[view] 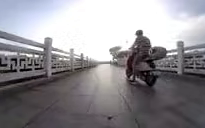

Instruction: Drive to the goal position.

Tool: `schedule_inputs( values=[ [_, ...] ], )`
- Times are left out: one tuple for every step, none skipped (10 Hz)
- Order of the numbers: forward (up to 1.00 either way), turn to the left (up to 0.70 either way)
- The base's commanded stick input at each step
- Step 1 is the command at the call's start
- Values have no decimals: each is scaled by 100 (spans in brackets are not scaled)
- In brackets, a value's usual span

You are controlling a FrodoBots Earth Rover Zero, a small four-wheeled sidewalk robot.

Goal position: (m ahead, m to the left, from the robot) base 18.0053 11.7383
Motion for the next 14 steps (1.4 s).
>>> schedule_inputs(
  values=[
    [45,0],
    [45,0],
    [45,0],
    [45,0],
    [45,0],
    [45,0],
    [45,0],
    [45,0],
    [45,0],
    [45,0],
    [45,0],
    [45,0],
    [45,0],
    [45,0]
  ],
)
